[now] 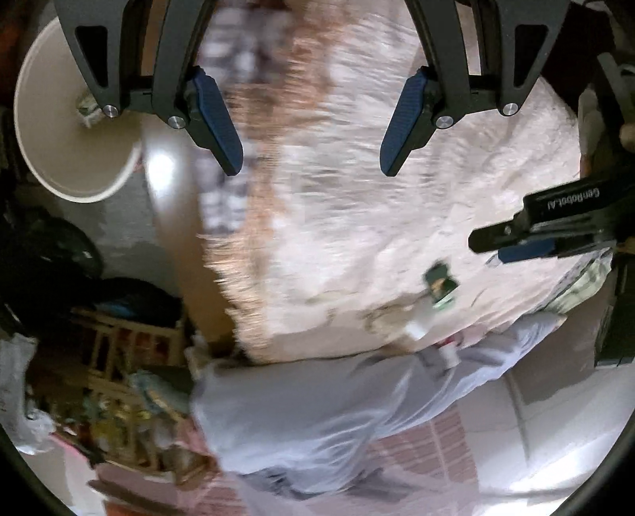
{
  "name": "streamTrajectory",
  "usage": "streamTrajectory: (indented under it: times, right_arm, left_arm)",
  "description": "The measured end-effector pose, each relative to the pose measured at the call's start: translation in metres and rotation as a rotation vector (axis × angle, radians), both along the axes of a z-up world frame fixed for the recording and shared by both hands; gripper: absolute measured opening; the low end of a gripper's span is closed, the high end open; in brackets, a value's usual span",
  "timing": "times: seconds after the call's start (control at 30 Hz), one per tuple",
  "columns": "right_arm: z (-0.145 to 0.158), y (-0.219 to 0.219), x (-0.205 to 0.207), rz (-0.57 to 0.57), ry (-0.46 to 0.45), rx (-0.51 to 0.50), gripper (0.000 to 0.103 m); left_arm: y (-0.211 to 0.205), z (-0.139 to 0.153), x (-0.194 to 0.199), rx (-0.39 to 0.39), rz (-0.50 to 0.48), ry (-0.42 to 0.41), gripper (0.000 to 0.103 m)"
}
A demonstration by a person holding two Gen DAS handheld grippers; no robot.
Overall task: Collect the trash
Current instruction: 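Swing both tools back toward the trash on the bed, then grasp the blue-white medicine box with the left gripper while right grasps the green snack wrapper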
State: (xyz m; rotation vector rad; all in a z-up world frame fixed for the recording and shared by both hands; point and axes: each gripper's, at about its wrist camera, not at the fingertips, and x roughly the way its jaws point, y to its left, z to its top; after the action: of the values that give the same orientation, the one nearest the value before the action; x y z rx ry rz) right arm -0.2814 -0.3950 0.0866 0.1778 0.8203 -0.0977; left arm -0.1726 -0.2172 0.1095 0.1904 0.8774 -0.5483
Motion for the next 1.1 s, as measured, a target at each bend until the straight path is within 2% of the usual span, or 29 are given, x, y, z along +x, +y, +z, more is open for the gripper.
streamTrajectory:
  times: [0.2, 0.33, 0.5, 0.63, 0.87, 1.1]
  right_arm:
    - [-0.003, 0.036, 0.028, 0.080, 0.024, 0.035, 0.069]
    - [-0.004, 0.056, 0.047, 0.114, 0.033, 0.053, 0.069]
    - [-0.004, 0.077, 0.067, 0.147, 0.040, 0.054, 0.069]
    - [-0.004, 0.091, 0.079, 0.171, 0.049, 0.054, 0.069]
    - [-0.008, 0.109, 0.106, 0.196, 0.071, 0.072, 0.069]
    - [-0.013, 0.121, 0.146, 0.218, 0.098, 0.073, 0.070]
  left_arm:
    - [0.054, -0.008, 0.026, 0.002, 0.093, 0.040, 0.056]
    - [0.090, -0.014, 0.042, -0.023, 0.162, 0.083, 0.056]
    - [0.120, -0.015, 0.050, -0.027, 0.215, 0.077, 0.056]
    - [0.138, -0.017, 0.058, -0.026, 0.231, 0.080, 0.056]
    - [0.172, -0.029, 0.077, -0.048, 0.237, 0.136, 0.056]
    - [0.189, -0.039, 0.102, -0.071, 0.199, 0.175, 0.056]
